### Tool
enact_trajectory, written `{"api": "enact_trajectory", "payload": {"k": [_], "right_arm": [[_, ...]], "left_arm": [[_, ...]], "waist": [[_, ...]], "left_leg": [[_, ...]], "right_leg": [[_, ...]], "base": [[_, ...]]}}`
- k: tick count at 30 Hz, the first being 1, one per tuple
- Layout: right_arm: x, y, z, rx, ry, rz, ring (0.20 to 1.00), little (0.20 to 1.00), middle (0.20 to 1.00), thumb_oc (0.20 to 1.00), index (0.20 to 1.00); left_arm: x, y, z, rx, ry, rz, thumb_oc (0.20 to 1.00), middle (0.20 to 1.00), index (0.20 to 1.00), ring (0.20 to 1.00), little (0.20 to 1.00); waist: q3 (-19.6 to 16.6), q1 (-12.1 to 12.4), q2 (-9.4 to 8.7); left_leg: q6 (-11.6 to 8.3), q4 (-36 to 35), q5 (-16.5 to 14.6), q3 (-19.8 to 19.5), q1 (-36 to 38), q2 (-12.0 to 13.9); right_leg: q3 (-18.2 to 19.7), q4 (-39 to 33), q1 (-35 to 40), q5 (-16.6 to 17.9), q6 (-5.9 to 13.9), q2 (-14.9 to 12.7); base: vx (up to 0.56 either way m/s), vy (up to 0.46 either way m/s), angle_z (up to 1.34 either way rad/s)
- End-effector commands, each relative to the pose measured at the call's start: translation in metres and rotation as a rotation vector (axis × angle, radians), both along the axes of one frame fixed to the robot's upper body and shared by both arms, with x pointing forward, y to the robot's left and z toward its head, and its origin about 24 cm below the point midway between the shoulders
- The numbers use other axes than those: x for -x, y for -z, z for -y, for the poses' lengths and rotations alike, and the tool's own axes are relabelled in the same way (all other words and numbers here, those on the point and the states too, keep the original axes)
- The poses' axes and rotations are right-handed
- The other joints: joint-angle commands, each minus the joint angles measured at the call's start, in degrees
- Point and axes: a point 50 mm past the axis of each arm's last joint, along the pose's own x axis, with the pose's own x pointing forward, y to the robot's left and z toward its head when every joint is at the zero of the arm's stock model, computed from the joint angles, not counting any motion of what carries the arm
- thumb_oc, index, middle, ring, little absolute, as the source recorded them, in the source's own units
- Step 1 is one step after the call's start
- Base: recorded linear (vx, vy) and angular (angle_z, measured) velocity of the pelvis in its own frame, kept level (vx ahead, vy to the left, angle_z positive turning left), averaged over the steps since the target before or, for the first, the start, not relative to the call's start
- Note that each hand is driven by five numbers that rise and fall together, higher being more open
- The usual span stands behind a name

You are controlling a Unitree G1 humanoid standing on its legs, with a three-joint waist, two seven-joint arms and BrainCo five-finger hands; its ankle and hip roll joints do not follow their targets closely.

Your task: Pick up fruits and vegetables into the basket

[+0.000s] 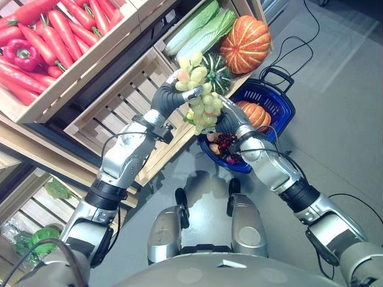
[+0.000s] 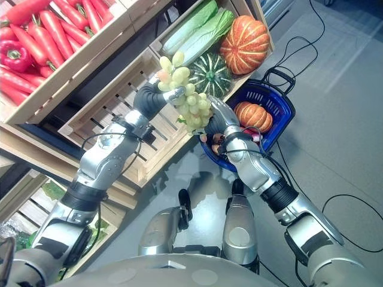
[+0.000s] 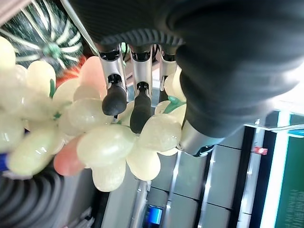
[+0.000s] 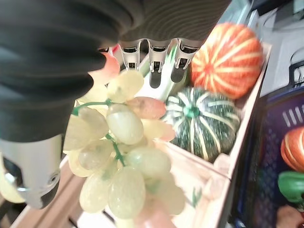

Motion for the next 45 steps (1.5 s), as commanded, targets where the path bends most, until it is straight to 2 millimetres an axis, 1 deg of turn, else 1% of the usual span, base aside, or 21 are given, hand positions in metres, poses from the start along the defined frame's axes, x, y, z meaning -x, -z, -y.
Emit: {"api": "enact_trajectory", "payload": {"k": [1,8,11,14,19,21,22,27,28,32,35,40,45], "right_arm": [[0.007,-0.005,-0.022,-0.186,-0.026,0.050,1.000,1.000,1.000,1.000,1.000],[0.017,-0.006,-0.032,-0.377,-0.114,0.015,1.000,1.000,1.000,1.000,1.000],[0.019,-0.006,-0.033,-0.416,-0.087,0.032,1.000,1.000,1.000,1.000,1.000],[0.019,-0.001,-0.032,-0.455,-0.052,-0.001,1.000,1.000,1.000,1.000,1.000],[0.023,0.004,-0.042,-0.553,-0.113,-0.091,1.000,1.000,1.000,1.000,1.000],[0.024,0.004,-0.043,-0.561,-0.120,-0.096,1.000,1.000,1.000,1.000,1.000],[0.026,0.003,-0.048,-0.625,-0.155,-0.122,1.000,1.000,1.000,1.000,1.000],[0.028,0.000,-0.055,-0.714,-0.177,-0.114,1.000,1.000,1.000,1.000,1.000],[0.027,0.001,-0.056,-0.723,-0.179,-0.113,0.200,0.200,0.200,0.200,0.200],[0.027,0.002,-0.057,-0.721,-0.185,-0.116,0.200,0.200,0.200,0.200,0.200],[0.027,0.005,-0.058,-0.768,-0.193,-0.140,0.200,0.200,0.200,0.200,0.200],[0.027,0.004,-0.055,-0.847,-0.175,-0.116,0.200,0.200,0.200,0.200,0.200],[0.027,0.001,-0.051,-0.859,-0.174,-0.084,0.200,0.200,0.200,0.200,0.200]], "left_arm": [[0.018,-0.016,0.019,0.134,0.092,0.063,0.200,0.200,0.200,0.200,0.200],[0.025,-0.009,0.026,0.183,0.122,0.031,0.200,0.200,0.200,0.200,0.200],[0.029,-0.006,0.031,0.205,0.139,0.013,0.200,0.200,0.200,0.200,0.200],[0.032,-0.005,0.035,0.227,0.158,0.010,0.200,0.200,0.200,0.200,0.200],[0.037,-0.005,0.043,0.270,0.206,-0.018,0.200,0.200,0.200,0.200,0.200],[0.037,-0.005,0.044,0.271,0.209,-0.020,0.200,0.200,0.200,0.200,0.200],[0.038,-0.004,0.048,0.285,0.229,-0.035,0.200,0.200,0.200,0.200,0.200],[0.041,-0.001,0.054,0.315,0.265,-0.074,0.200,0.200,0.200,0.200,0.200],[0.042,0.000,0.056,0.329,0.276,-0.088,0.200,0.200,0.200,0.200,0.200],[0.043,0.000,0.058,0.347,0.293,-0.103,0.200,0.200,0.200,0.200,0.200],[0.044,0.002,0.060,0.372,0.313,-0.131,0.200,0.200,0.200,0.200,0.200],[0.046,0.006,0.063,0.402,0.322,-0.170,0.200,0.200,0.200,0.200,0.200],[0.046,0.012,0.064,0.409,0.312,-0.212,0.200,0.200,0.200,0.200,0.200]], "waist": [[-3.5,0.2,-1.63],[-4.1,0.4,-1.41],[-4.4,0.6,-1.50],[-4.6,0.6,-1.56],[-4.3,0.8,-1.65],[-4.3,0.8,-1.66],[-4.2,0.9,-1.78],[-4.4,1.3,-1.98],[-4.5,1.4,-2.06],[-4.6,1.6,-2.12],[-4.8,1.9,-2.28],[-5.1,2.0,-2.50],[-5.2,1.9,-2.63]], "left_leg": [[2.43,0.9,-5.1,-2.7,0.3,-2.0],[2.56,0.4,-5.1,-2.9,1.3,-2.0],[2.73,0.4,-5.3,-2.9,1.6,-1.9],[2.88,0.5,-5.5,-2.9,1.8,-1.9],[3.05,0.6,-5.6,-3.0,2.0,-1.9],[3.07,0.6,-5.6,-3.0,2.0,-1.9],[3.11,0.6,-5.6,-3.1,2.2,-1.8],[3.11,0.7,-5.6,-3.3,2.3,-1.7],[3.14,0.8,-5.7,-3.3,2.3,-1.6],[3.23,0.8,-5.7,-3.3,2.4,-1.5],[3.22,0.6,-5.6,-3.5,2.6,-1.4],[3.22,0.0,-5.3,-3.4,3.0,-1.1],[3.25,-0.1,-5.2,-3.3,3.3,-1.0]], "right_leg": [[0.1,-2.1,6.4,-5.0,4.94,-3.0],[-0.3,-2.4,7.3,-4.9,5.15,-3.2],[-0.6,-2.5,7.6,-4.9,5.18,-3.3],[-0.8,-2.7,7.9,-4.9,5.12,-3.3],[-1.0,-2.7,8.3,-4.8,5.10,-3.3],[-1.1,-2.7,8.3,-4.8,5.10,-3.3],[-1.2,-2.7,8.5,-4.8,5.10,-3.4],[-1.7,-2.9,8.9,-4.6,5.13,-3.5],[-1.8,-3.0,9.0,-4.6,5.13,-3.5],[-2.0,-3.2,9.3,-4.5,5.07,-3.5],[-2.3,-3.4,9.7,-4.4,5.02,-3.5],[-2.6,-3.8,10.1,-4.1,5.21,-3.5],[-2.6,-4.0,10.3,-4.0,5.20,-3.4]], "base": [[0.00,0.000,0.00],[0.01,-0.002,0.00],[0.04,-0.017,0.01],[0.03,-0.008,0.03],[0.00,0.000,0.00],[0.01,-0.012,0.05],[0.02,-0.023,0.06],[0.02,-0.028,0.07],[0.00,0.000,0.00],[0.00,0.000,0.00],[0.01,-0.025,0.04],[0.01,-0.033,0.07],[0.00,-0.009,0.01]]}}
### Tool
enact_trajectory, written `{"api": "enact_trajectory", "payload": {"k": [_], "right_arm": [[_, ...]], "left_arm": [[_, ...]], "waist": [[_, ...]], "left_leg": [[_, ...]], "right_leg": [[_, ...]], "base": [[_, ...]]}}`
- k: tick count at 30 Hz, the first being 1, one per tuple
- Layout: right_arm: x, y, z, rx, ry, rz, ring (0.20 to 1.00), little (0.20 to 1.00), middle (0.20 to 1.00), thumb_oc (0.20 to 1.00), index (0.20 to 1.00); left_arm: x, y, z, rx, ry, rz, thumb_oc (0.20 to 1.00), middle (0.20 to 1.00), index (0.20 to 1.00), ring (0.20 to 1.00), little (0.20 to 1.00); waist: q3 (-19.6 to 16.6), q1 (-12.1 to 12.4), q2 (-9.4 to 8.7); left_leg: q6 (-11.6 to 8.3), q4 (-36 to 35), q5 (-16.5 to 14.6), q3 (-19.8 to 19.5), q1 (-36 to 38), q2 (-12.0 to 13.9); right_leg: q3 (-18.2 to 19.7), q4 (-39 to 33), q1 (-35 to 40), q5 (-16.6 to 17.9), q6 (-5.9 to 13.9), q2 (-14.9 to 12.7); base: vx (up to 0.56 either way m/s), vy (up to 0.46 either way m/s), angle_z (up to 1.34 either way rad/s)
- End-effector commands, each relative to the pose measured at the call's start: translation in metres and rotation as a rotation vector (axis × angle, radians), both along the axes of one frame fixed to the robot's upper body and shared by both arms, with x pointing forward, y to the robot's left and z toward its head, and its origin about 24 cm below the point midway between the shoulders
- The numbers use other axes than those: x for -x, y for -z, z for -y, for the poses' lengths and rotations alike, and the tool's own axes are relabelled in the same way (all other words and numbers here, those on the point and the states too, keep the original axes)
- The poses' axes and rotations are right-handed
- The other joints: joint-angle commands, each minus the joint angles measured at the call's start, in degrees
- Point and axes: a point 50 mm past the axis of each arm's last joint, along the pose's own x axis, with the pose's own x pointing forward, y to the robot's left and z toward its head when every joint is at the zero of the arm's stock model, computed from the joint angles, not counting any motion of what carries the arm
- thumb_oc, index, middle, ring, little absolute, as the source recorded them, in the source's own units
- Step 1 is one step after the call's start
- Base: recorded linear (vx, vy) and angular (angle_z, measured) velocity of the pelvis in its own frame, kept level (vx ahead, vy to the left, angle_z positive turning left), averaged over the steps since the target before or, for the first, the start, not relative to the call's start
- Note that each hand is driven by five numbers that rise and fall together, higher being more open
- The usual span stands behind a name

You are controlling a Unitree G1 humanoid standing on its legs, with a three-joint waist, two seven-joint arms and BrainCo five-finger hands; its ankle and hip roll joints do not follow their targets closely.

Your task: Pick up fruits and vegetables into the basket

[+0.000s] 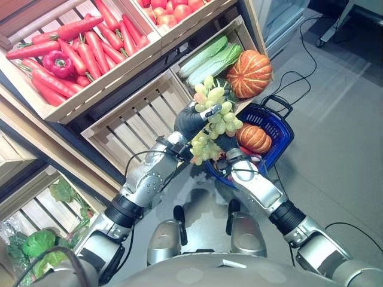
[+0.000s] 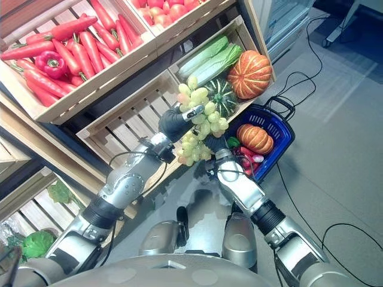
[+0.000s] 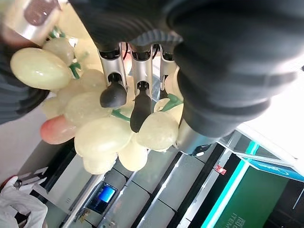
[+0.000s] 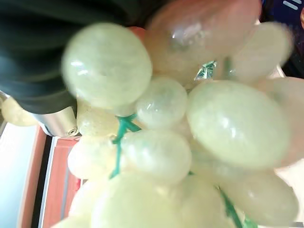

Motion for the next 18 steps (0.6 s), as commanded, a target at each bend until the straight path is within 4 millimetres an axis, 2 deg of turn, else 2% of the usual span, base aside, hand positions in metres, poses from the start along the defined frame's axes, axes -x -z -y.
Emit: {"api": "enact_trajectory", "payload": {"k": [1,3,4,6,8,10,13,18], "right_arm": [[-0.005,-0.045,-0.029,-0.187,-0.075,0.191,0.200,0.200,0.200,0.200,0.200],[-0.006,-0.046,-0.028,-0.196,-0.073,0.196,0.200,0.200,0.200,0.200,0.200],[-0.006,-0.047,-0.026,-0.201,-0.070,0.203,0.200,0.200,0.200,0.200,0.200],[-0.006,-0.048,-0.023,-0.203,-0.065,0.209,0.200,0.200,0.200,0.200,0.200],[-0.008,-0.048,-0.013,-0.200,-0.041,0.224,0.200,0.200,0.200,0.200,0.200],[-0.009,-0.048,-0.007,-0.199,-0.023,0.233,0.200,0.200,0.200,0.200,0.200],[-0.009,-0.049,0.011,-0.197,0.025,0.257,0.200,0.200,0.200,0.200,0.200],[-0.004,-0.056,0.049,-0.170,0.108,0.320,0.200,0.200,0.200,0.200,0.200]], "left_arm": [[0.021,-0.021,0.023,0.147,0.122,0.045,0.200,0.200,0.200,0.200,0.200],[0.021,-0.016,0.023,0.121,0.119,0.024,0.200,0.200,0.200,0.200,0.200],[0.021,-0.012,0.024,0.076,0.114,0.017,1.000,1.000,1.000,1.000,1.000],[0.021,-0.010,0.024,0.026,0.122,0.047,1.000,1.000,1.000,1.000,1.000],[0.021,-0.007,0.020,-0.027,0.124,0.101,1.000,1.000,1.000,1.000,1.000],[0.019,-0.012,0.012,-0.059,0.043,0.182,1.000,1.000,1.000,1.000,1.000],[0.016,-0.020,-0.008,-0.130,-0.079,0.287,1.000,1.000,1.000,1.000,1.000],[0.015,-0.018,-0.052,-0.203,-0.274,0.321,1.000,1.000,1.000,1.000,1.000]], "waist": [[-0.6,0.3,-1.21],[-0.6,0.3,-1.22],[-0.7,0.3,-1.26],[-0.7,0.3,-1.28],[-0.8,0.2,-1.17],[-0.8,0.2,-1.08],[-1.0,0.4,-0.98],[-0.6,0.8,-1.00]], "left_leg": [[3.06,0.7,-5.5,-0.9,1.0,-1.1],[3.07,0.6,-5.4,-0.8,1.1,-1.1],[3.05,0.5,-5.3,-0.8,1.2,-1.0],[3.05,0.6,-5.3,-0.8,1.2,-0.9],[2.96,0.5,-5.1,-0.8,1.4,-0.7],[2.87,0.3,-5.0,-0.7,1.4,-0.6],[2.69,0.0,-4.8,-1.0,1.4,-0.5],[2.38,0.3,-4.8,-1.3,0.7,-0.3]], "right_leg": [[0.1,-1.4,5.8,-4.0,5.01,-3.3],[0.1,-1.4,5.8,-4.0,4.99,-3.3],[0.1,-1.4,5.9,-4.0,4.98,-3.2],[0.1,-1.3,6.0,-4.1,5.00,-3.2],[0.0,-1.4,6.1,-4.0,4.92,-3.1],[-0.1,-1.4,6.1,-4.1,4.90,-3.0],[-0.3,-1.3,6.1,-4.3,4.80,-3.0],[-0.8,-0.9,5.6,-4.8,4.55,-2.9]], "base": [[0.00,0.000,0.00],[0.00,0.000,0.00],[0.00,0.000,0.00],[0.00,0.000,0.00],[0.02,-0.032,0.00],[0.00,0.000,0.00],[0.01,-0.036,0.00],[-0.01,-0.050,0.00]]}}
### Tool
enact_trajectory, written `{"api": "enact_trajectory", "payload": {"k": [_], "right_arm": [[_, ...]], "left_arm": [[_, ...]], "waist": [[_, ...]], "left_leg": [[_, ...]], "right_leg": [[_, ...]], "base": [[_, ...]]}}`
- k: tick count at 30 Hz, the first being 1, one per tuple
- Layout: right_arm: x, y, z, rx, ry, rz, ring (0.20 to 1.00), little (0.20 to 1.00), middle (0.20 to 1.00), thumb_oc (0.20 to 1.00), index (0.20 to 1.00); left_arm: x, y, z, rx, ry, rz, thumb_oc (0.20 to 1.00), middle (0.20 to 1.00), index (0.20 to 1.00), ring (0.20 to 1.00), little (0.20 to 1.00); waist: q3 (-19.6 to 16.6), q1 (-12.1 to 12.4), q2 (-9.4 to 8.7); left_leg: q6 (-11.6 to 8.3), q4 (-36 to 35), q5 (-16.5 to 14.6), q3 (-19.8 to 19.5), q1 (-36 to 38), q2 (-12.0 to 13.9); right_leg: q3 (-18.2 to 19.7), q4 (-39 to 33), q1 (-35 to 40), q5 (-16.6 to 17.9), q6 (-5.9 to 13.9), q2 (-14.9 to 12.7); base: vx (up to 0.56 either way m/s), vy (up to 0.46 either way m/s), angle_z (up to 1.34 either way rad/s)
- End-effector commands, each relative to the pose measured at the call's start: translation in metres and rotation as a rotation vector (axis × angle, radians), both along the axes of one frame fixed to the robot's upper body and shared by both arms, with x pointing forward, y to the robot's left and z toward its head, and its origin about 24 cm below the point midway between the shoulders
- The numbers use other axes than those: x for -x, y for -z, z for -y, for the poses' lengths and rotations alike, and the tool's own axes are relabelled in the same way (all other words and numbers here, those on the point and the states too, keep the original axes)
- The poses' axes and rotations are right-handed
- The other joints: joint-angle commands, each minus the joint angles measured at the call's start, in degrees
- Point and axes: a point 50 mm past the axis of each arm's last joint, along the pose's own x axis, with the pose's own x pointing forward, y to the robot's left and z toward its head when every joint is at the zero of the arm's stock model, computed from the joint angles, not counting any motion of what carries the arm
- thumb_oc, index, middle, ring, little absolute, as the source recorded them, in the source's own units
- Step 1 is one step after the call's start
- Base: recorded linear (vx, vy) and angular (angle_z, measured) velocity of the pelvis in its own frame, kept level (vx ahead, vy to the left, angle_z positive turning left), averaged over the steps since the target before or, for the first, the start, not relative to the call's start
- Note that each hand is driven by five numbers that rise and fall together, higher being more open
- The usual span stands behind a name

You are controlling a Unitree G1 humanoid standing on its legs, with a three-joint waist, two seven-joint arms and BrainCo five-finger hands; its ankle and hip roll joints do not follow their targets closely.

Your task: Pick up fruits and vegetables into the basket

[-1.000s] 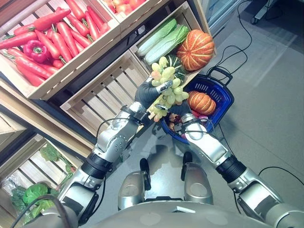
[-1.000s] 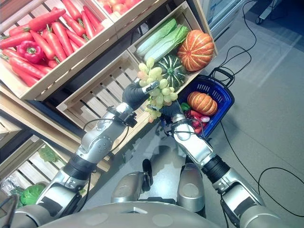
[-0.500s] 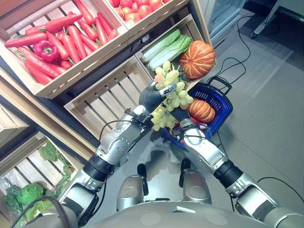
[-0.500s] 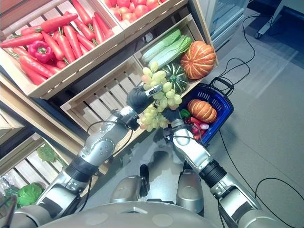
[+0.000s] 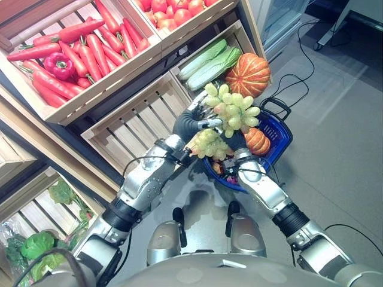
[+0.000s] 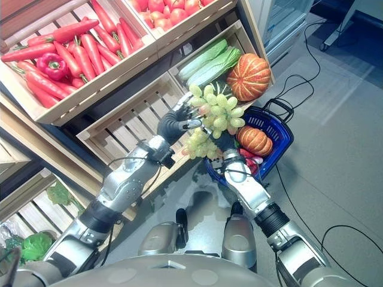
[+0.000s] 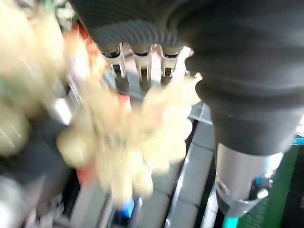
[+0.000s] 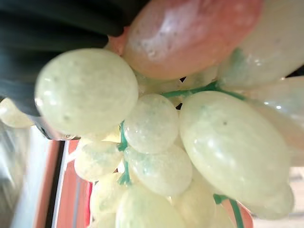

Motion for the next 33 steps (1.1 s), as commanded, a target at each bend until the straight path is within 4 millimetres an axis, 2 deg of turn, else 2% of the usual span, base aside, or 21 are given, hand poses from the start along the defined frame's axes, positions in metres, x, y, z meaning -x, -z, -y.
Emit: {"api": "enact_trajectory", "payload": {"k": [1,2,3,4,8,12,16,17,20,23,26,27,33], "right_arm": [[0.003,-0.051,0.013,-0.084,-0.004,0.263,0.200,0.200,0.200,0.200,0.200],[0.005,-0.052,0.024,-0.072,0.020,0.271,0.200,0.200,0.200,0.200,0.200],[0.005,-0.052,0.024,-0.072,0.020,0.271,0.200,0.200,0.200,0.200,0.200],[0.007,-0.052,0.037,-0.053,0.058,0.280,0.200,0.200,0.200,0.200,0.200],[0.008,-0.054,0.067,-0.019,0.159,0.289,0.200,0.200,0.200,0.200,0.200],[0.002,-0.059,0.092,-0.012,0.235,0.277,0.200,0.200,0.200,0.200,0.200],[-0.005,-0.065,0.111,-0.008,0.296,0.259,0.200,0.200,0.200,0.200,0.200],[-0.013,-0.070,0.121,0.003,0.332,0.247,0.200,0.200,0.200,0.200,0.200],[-0.028,-0.076,0.136,-0.011,0.375,0.200,0.200,0.200,0.200,0.200,0.200],[-0.038,-0.079,0.153,-0.005,0.405,0.150,0.200,0.200,0.200,0.200,0.200],[-0.047,-0.086,0.168,0.003,0.433,0.109,0.200,0.200,0.200,0.200,0.200],[-0.050,-0.087,0.174,-0.004,0.446,0.082,0.200,0.200,0.200,0.200,0.200],[-0.060,-0.091,0.190,-0.029,0.491,0.005,0.200,0.200,0.200,0.200,0.200]], "left_arm": [[0.012,-0.025,-0.031,0.016,-0.111,0.178,1.000,1.000,1.000,1.000,1.000],[0.013,-0.020,-0.041,0.012,-0.135,0.160,1.000,1.000,1.000,1.000,1.000],[0.014,-0.020,-0.041,0.012,-0.135,0.160,1.000,1.000,1.000,1.000,1.000],[0.016,-0.012,-0.054,0.011,-0.158,0.132,1.000,1.000,1.000,1.000,1.000],[0.021,0.015,-0.074,-0.009,-0.184,-0.026,1.000,1.000,1.000,1.000,1.000],[0.023,0.044,-0.085,-0.165,-0.192,-0.155,1.000,1.000,1.000,1.000,1.000],[0.026,0.063,-0.091,-0.204,-0.156,-0.260,1.000,1.000,1.000,1.000,1.000],[0.029,0.077,-0.094,-0.224,-0.151,-0.310,1.000,1.000,1.000,1.000,1.000],[0.032,0.100,-0.099,-0.269,-0.165,-0.381,1.000,1.000,1.000,1.000,1.000],[0.041,0.122,-0.105,-0.342,-0.191,-0.429,1.000,1.000,1.000,1.000,1.000],[0.047,0.133,-0.111,-0.446,-0.223,-0.394,1.000,1.000,1.000,1.000,1.000],[0.052,0.137,-0.113,-0.468,-0.216,-0.382,1.000,1.000,1.000,1.000,1.000],[0.061,0.148,-0.115,-0.454,-0.245,-0.401,1.000,1.000,1.000,1.000,1.000]], "waist": [[-0.3,0.9,-0.96],[-0.1,1.1,-0.95],[-0.1,1.1,-0.94],[0.4,1.3,-0.94],[2.3,1.8,-0.93],[5.5,2.0,-0.75],[8.5,2.3,-0.18],[10.0,2.6,0.23],[12.5,3.1,1.10],[12.5,3.8,2.35],[12.5,4.5,3.92],[12.5,4.8,4.62],[12.5,5.9,7.41]], "left_leg": [[2.30,0.8,-4.8,-1.3,0.0,-0.4],[2.19,1.0,-4.8,-1.3,-0.3,-0.3],[2.19,1.0,-4.8,-1.4,-0.3,-0.3],[2.13,1.2,-4.7,-1.3,-0.7,-0.2],[1.97,2.3,-4.7,-1.1,-2.5,0.0],[1.92,4.2,-4.4,-0.9,-5.9,0.1],[1.99,5.7,-4.1,-0.9,-8.7,0.0],[1.92,6.4,-3.9,-0.8,-10.5,-0.1],[1.77,7.5,-3.2,-0.7,-13.8,-0.3],[1.46,7.8,-2.3,-0.7,-17.7,-0.6],[1.33,8.0,-1.5,-0.5,-21.2,-1.0],[0.77,8.3,-2.5,-0.7,-21.9,-1.4],[0.97,9.4,-2.0,-0.5,-27.2,-2.5]], "right_leg": [[-0.8,-0.4,4.9,-4.9,4.33,-3.0],[-0.9,-0.3,4.8,-5.0,4.25,-3.0],[-0.9,-0.2,4.7,-5.0,4.25,-3.0],[-1.0,0.0,4.5,-5.1,4.10,-3.0],[-1.5,1.3,3.0,-5.4,3.73,-3.0],[-1.8,3.4,-0.2,-5.5,3.33,-2.9],[-2.1,5.8,-3.1,-5.7,2.92,-2.9],[-2.4,7.2,-5.0,-5.8,2.66,-3.0],[-3.1,10.0,-8.8,-6.1,2.09,-3.1],[-3.8,12.2,-13.2,-6.5,1.59,-3.4],[-4.1,14.6,-17.9,-7.1,1.22,-3.9],[-3.3,16.4,-19.4,-9.0,1.65,-4.1],[-2.7,20.7,-26.5,-10.4,0.95,-4.8]], "base": [[-0.03,-0.043,0.00],[0.00,0.000,0.00],[-0.04,-0.036,0.01],[-0.04,-0.043,0.03],[-0.08,-0.051,0.03],[-0.17,-0.056,0.12],[-0.15,-0.040,0.08],[-0.20,-0.059,0.04],[-0.17,-0.052,0.06],[-0.08,-0.018,0.08],[-0.05,0.030,0.05],[0.01,0.026,0.09],[-0.03,0.014,0.08]]}}
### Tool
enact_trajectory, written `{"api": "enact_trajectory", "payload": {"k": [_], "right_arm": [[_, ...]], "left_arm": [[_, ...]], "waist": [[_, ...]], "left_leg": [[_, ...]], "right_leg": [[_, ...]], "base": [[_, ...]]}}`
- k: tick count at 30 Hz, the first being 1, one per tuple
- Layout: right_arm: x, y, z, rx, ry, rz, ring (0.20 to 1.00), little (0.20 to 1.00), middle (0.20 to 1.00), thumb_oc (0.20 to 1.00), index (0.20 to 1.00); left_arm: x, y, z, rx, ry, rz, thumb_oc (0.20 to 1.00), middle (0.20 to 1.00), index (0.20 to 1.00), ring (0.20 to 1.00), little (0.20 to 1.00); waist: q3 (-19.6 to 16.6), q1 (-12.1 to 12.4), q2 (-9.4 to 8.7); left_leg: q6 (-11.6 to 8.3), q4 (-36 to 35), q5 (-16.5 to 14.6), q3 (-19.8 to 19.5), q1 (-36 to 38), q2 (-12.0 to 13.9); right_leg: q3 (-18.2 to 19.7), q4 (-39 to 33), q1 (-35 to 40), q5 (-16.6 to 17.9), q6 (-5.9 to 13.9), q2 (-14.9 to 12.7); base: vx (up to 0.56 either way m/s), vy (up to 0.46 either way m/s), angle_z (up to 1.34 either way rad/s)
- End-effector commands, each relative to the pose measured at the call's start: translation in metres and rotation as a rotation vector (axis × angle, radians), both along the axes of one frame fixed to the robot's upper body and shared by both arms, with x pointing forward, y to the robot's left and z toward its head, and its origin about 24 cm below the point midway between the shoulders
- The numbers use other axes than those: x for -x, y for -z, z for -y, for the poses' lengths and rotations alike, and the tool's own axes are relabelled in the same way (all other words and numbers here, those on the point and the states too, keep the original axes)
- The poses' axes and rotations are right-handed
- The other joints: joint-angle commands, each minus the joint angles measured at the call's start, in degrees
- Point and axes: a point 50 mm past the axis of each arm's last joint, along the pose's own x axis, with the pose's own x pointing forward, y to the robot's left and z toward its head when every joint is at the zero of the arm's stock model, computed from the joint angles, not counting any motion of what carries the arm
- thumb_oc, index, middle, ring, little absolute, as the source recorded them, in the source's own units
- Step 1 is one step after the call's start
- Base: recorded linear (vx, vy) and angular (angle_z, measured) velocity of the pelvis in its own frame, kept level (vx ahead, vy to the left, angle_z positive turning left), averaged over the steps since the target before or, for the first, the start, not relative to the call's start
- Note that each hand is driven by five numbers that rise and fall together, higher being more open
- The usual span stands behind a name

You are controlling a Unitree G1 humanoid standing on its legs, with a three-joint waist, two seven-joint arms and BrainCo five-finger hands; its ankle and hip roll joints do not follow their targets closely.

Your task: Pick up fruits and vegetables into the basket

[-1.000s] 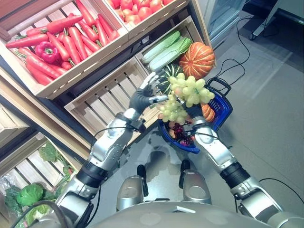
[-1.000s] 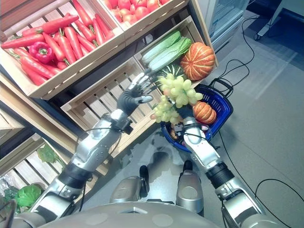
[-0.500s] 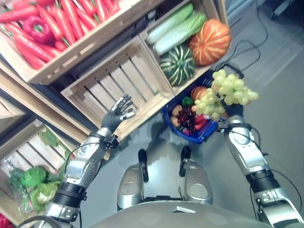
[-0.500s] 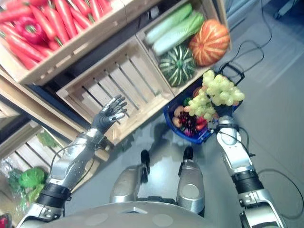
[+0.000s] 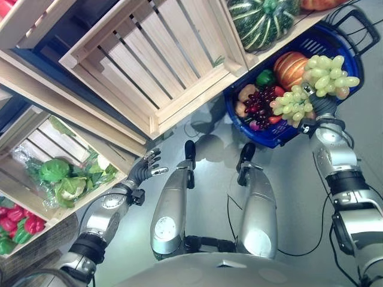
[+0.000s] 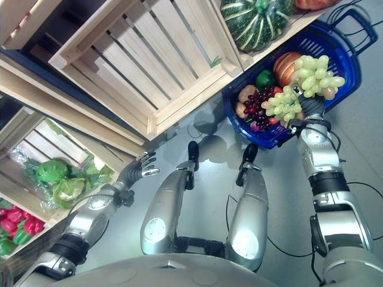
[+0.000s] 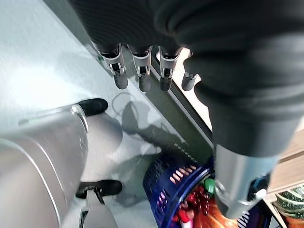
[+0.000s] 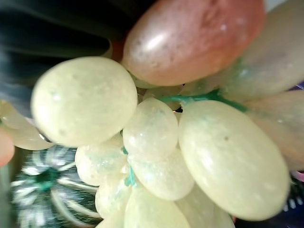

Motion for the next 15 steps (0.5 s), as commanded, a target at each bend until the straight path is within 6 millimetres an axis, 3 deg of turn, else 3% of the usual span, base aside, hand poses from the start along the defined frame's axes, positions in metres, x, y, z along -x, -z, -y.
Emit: {"api": "enact_trajectory", "payload": {"k": [1,8,15], "right_arm": [[-0.001,-0.029,0.019,0.038,0.008,0.050,0.200,0.200,0.200,0.200,0.200],[-0.006,-0.032,0.037,-0.040,0.035,-0.036,0.200,0.200,0.200,0.200,0.200],[-0.001,-0.011,0.057,-0.239,0.065,-0.129,0.200,0.200,0.200,0.200,0.200]], "left_arm": [[0.017,0.004,-0.001,-0.018,0.003,0.029,1.000,1.000,1.000,1.000,1.000],[0.020,0.003,-0.009,0.036,-0.106,0.069,1.000,1.000,1.000,1.000,1.000],[0.026,0.011,-0.011,0.017,-0.098,0.019,1.000,1.000,1.000,1.000,1.000]], "waist": [[-1.9,0.4,4.53],[-1.9,2.0,7.47],[-1.9,3.7,9.59]], "left_leg": [[0.60,2.7,-4.8,1.9,-2.3,0.5],[0.67,4.2,-4.4,1.8,-8.3,-0.6],[1.43,5.3,-3.9,1.1,-14.1,-1.5]], "right_leg": [[-1.4,7.4,-0.6,-8.6,2.04,0.1],[-1.1,10.5,-7.5,-9.6,1.04,-0.6],[-0.5,13.4,-13.9,-10.4,0.16,-0.3]], "base": [[-0.02,0.004,0.10],[-0.02,-0.011,0.04],[-0.01,-0.061,0.06]]}}
